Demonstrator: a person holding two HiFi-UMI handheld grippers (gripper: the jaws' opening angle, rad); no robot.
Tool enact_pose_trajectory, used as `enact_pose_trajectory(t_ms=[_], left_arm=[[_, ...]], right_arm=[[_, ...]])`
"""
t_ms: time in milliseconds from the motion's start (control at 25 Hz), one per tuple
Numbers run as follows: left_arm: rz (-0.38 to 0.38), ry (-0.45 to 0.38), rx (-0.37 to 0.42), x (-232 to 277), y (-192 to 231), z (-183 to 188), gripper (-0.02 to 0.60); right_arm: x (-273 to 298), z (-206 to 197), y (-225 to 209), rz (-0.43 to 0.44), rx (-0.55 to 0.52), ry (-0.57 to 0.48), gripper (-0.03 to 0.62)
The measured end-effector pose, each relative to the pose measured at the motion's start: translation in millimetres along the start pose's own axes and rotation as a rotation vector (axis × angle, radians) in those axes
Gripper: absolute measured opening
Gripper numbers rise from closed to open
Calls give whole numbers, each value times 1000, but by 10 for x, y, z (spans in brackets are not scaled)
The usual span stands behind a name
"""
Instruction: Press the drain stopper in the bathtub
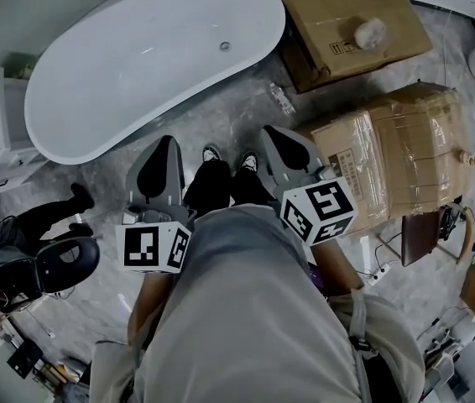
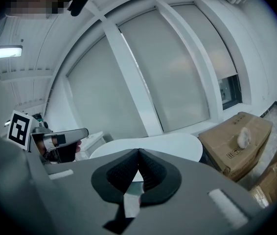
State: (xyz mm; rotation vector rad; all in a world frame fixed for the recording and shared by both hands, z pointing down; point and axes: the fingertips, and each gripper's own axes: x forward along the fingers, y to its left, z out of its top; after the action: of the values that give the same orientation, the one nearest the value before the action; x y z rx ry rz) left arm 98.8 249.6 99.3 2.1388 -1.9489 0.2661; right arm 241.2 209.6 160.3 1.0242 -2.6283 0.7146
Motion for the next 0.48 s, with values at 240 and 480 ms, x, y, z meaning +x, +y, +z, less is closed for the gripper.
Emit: enact_pose_trajectory(t_ms=[240,480], left_arm=[[13,-3,-12,169,116,9,0],[16,-19,-24,457,274,88,0]], right_arm=[[228,57,-85,6,-32,13,-4],[503,172,-181,19,-73,38,-5]])
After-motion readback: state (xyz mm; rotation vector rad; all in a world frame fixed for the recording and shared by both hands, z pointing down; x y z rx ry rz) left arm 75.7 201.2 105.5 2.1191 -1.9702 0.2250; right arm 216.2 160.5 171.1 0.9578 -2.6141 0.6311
